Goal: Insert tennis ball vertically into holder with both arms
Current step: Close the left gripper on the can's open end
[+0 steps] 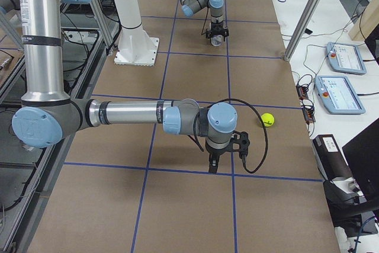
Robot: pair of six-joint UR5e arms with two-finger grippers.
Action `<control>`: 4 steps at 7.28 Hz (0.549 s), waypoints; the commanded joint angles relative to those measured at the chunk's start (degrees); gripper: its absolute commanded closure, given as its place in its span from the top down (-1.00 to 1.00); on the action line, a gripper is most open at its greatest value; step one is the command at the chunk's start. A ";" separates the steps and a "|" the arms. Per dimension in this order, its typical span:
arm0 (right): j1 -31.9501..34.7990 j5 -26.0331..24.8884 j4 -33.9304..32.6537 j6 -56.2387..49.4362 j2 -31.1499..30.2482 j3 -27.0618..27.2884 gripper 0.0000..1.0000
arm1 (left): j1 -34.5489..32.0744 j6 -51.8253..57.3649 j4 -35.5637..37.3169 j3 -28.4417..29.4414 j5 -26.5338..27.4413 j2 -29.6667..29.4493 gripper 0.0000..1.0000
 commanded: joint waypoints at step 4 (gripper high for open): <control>0.00 0.09 0.00 0.09 0.00 0.08 0.99 | 0.02 -0.07 0.10 0.08 0.00 0.51 0.86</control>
